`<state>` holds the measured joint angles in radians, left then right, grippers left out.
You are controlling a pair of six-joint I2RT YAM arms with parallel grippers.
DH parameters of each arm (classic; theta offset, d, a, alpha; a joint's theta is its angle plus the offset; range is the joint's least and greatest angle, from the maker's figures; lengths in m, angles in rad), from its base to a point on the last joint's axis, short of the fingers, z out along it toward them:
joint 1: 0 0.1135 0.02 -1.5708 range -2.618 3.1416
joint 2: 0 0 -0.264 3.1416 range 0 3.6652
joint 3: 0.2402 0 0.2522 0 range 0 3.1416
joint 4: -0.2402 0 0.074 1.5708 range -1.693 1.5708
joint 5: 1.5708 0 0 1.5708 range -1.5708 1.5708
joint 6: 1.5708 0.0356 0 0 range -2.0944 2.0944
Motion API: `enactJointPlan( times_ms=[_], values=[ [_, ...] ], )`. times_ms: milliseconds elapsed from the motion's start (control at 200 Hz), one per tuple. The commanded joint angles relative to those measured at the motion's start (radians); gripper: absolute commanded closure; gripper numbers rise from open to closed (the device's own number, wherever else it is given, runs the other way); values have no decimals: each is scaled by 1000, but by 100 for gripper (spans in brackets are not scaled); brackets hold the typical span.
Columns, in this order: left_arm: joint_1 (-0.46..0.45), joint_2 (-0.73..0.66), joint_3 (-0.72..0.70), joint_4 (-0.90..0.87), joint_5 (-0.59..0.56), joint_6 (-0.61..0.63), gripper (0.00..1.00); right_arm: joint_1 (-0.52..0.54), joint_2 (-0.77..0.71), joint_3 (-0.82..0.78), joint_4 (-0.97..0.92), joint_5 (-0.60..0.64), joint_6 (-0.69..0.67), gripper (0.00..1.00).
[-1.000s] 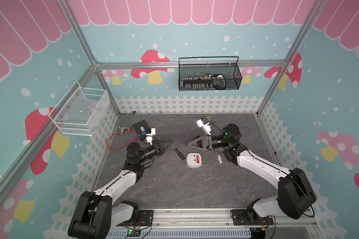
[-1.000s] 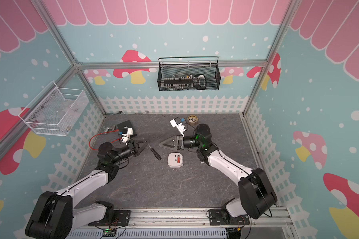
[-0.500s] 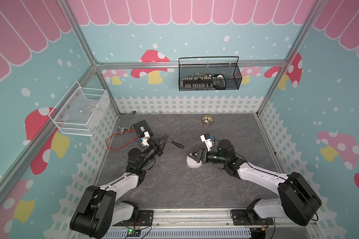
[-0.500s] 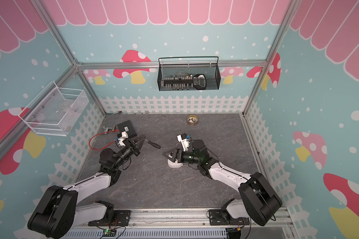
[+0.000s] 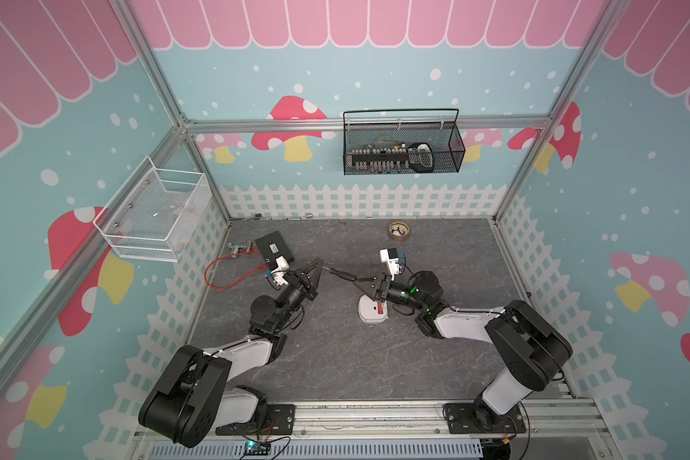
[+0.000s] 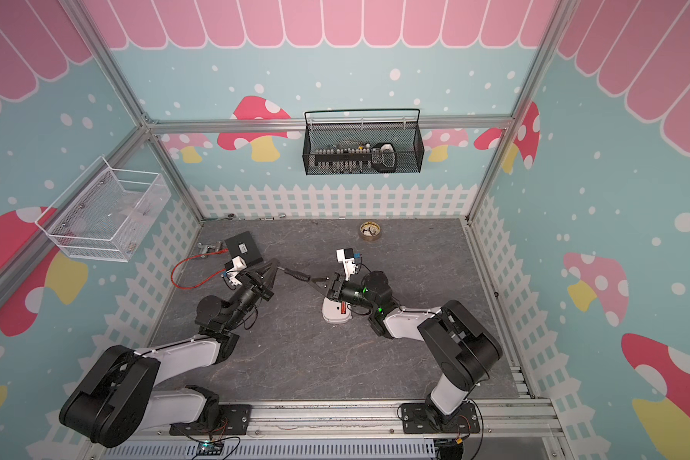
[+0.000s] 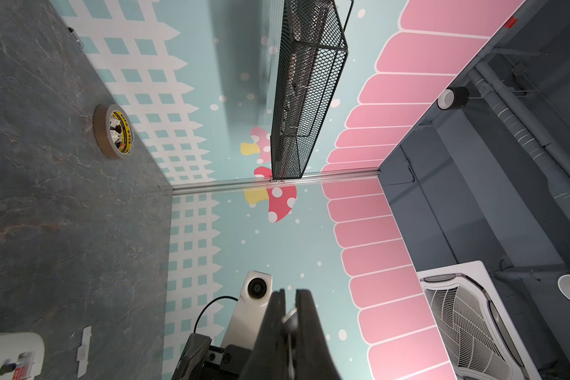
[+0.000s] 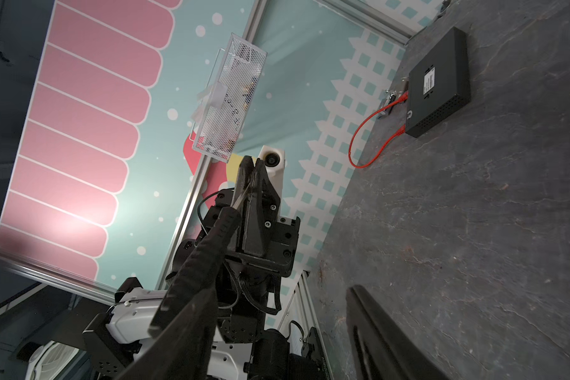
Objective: Remove the battery from the alarm
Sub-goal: Pick up the screwdriver from the center of the board.
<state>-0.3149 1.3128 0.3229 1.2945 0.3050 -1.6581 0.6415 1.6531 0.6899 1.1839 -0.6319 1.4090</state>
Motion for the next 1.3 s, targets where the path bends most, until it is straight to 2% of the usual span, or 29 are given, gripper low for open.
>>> enactJointPlan(
  times_ms=[0,250,610,765,955,1191,1296],
  values=[
    [17,0,-29,-12,-18,11,100,13,-25,34,154,-52,41,34],
    [80,-59,-59,-54,-9,15,100,10,-97,-27,118,-60,35,24],
    [64,-41,-32,-43,4,19,100,23,2,110,-11,-71,-16,25],
    [48,-15,-24,-16,8,16,100,26,42,188,-86,-77,-52,27],
    [34,1,-20,-9,-1,18,100,40,83,254,-152,-87,-75,37],
    [30,-6,-9,-26,-12,36,100,65,114,280,-184,-84,-75,40],
    [29,-9,-1,-37,-14,44,100,69,117,282,-193,-81,-75,46]
  ],
)
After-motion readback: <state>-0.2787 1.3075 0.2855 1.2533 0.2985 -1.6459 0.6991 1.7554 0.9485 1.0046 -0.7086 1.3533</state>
